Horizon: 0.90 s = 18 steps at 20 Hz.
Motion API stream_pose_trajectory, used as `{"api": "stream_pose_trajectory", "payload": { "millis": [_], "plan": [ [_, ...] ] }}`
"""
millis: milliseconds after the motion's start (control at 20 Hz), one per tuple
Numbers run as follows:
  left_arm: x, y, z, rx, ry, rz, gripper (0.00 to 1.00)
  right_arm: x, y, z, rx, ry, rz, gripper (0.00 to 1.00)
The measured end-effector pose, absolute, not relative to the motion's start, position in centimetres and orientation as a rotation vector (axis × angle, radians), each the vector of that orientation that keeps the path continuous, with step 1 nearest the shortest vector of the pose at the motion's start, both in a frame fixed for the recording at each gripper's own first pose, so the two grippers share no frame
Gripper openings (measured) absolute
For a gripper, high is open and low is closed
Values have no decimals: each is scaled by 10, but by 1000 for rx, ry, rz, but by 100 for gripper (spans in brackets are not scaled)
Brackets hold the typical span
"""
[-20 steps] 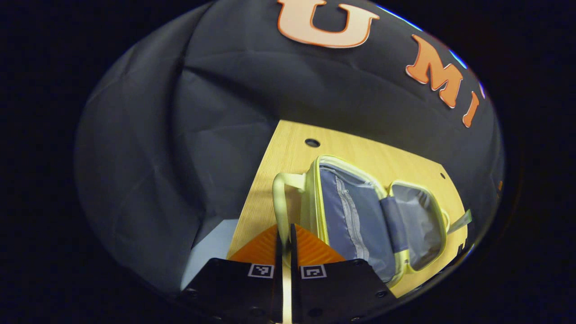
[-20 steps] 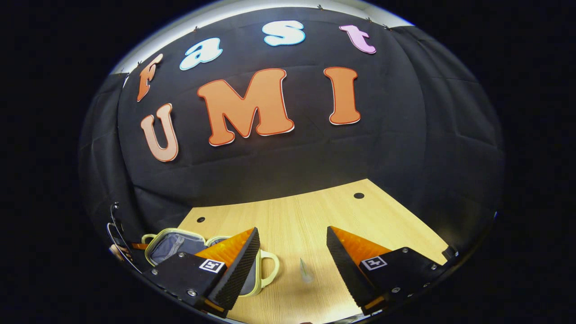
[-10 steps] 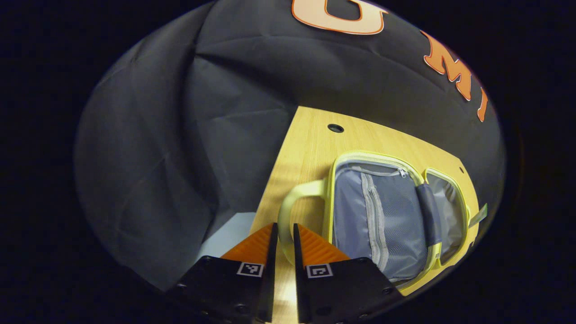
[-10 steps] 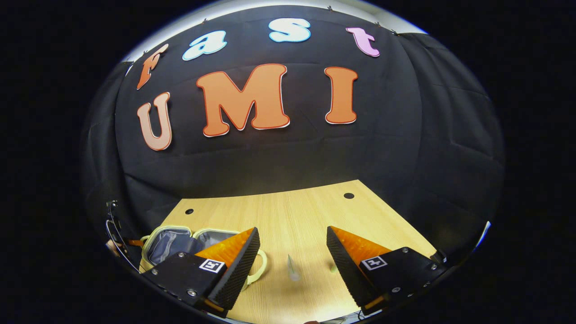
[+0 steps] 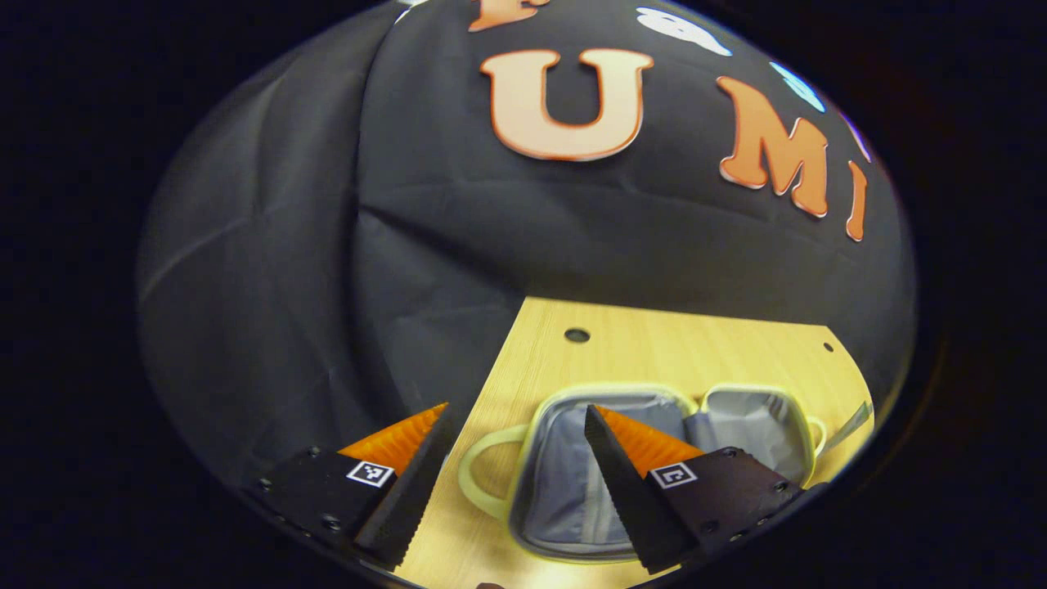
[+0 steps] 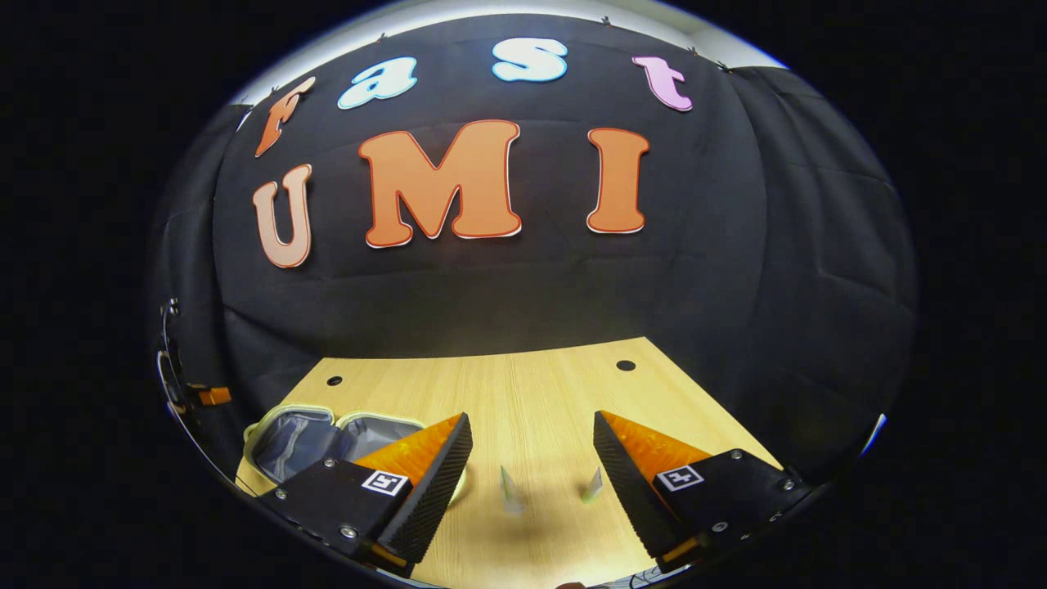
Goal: First open the suitcase, pack the skin care products into it, and then close the suitcase.
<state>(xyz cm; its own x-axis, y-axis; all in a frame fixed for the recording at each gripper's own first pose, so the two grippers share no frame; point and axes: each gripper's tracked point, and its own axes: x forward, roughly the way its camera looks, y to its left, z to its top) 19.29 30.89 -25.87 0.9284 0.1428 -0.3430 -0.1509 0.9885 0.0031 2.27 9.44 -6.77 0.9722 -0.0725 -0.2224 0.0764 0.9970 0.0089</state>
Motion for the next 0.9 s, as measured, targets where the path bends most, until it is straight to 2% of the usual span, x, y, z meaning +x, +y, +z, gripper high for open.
{"api": "stream_pose_trajectory", "payload": {
  "millis": [250,450,900],
  "plan": [
    [177,198,-183,12,189,83,98,37,81,-75,-20,195,-47,95],
    [161,97,-183,5,178,32,95,46,63,-80,-22,194,-16,95],
    [168,-129,-215,-9,185,-130,98,54,3,-99,17,230,22,95]
  ]
}}
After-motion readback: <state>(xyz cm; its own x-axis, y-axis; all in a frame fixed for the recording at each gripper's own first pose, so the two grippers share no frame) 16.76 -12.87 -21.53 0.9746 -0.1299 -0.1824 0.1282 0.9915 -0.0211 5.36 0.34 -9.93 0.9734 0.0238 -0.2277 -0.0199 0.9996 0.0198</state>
